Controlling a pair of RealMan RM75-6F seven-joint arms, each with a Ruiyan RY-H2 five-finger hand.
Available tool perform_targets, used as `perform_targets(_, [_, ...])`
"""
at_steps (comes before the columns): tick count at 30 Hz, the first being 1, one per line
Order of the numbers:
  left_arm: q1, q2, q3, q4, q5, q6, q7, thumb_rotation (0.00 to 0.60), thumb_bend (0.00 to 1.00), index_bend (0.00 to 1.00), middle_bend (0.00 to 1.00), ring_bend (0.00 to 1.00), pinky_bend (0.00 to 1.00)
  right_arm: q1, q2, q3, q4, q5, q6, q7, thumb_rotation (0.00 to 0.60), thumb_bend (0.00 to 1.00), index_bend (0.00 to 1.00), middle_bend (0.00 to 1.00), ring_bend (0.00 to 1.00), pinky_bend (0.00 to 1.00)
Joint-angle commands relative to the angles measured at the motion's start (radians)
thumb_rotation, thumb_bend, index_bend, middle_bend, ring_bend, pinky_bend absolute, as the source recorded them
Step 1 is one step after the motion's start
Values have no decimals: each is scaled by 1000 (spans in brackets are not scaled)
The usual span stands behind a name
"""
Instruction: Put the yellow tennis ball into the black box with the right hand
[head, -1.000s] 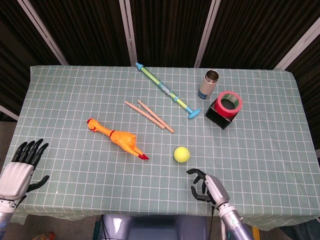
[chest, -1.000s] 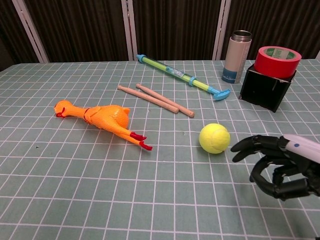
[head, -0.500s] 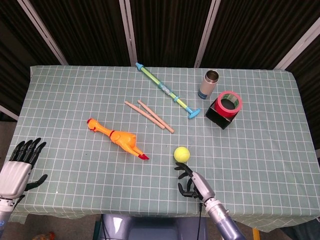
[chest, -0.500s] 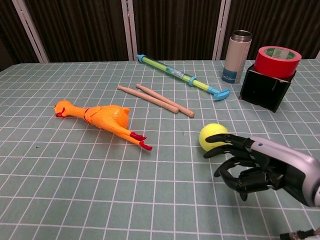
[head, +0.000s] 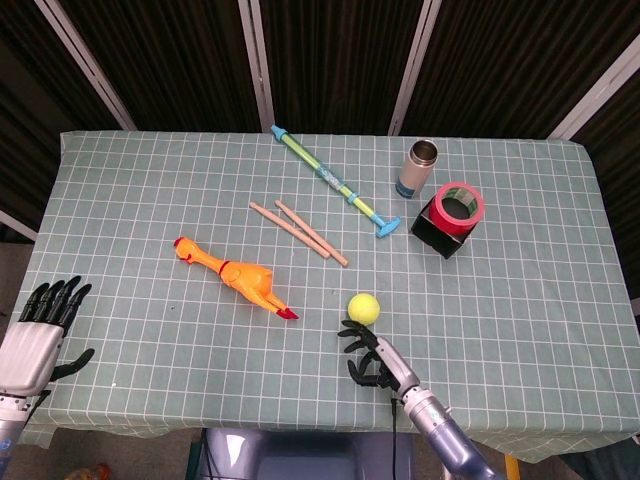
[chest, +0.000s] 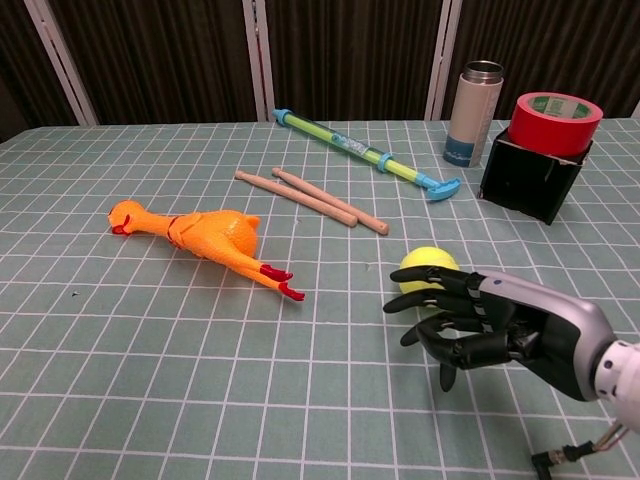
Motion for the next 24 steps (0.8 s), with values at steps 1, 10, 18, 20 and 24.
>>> perform_targets(1, [-2,-3,-5,0,-15,-9,8,600,178,0,0,0,0,21,15,11,34,-49,-48,126,600,579,104,209,291,542])
perform_targets(10, [-4,-10,-12,-2,-36,-18,25,600,178,0,0,0,0,54,28,11,126,-144,-66,313,600,579,100,200,270,464])
perform_targets(18, [-10,-17,-19,2,-54,-31,32,600,178,0,0,0,0,98,22,20,207,-172,-78,421,600,579,95,195,252,359])
perform_targets(20, [-12,-17,-20,2,-58,-36,32,600,178,0,0,0,0,106,22,18,219,-179,-72,440,600,580,81,182,234,343])
perform_targets(24, [-15,-17,-23,4,-67,-42,33,600,178,0,0,0,0,117,23,12,239,-194,-55,474,600,580,6,94,145,328])
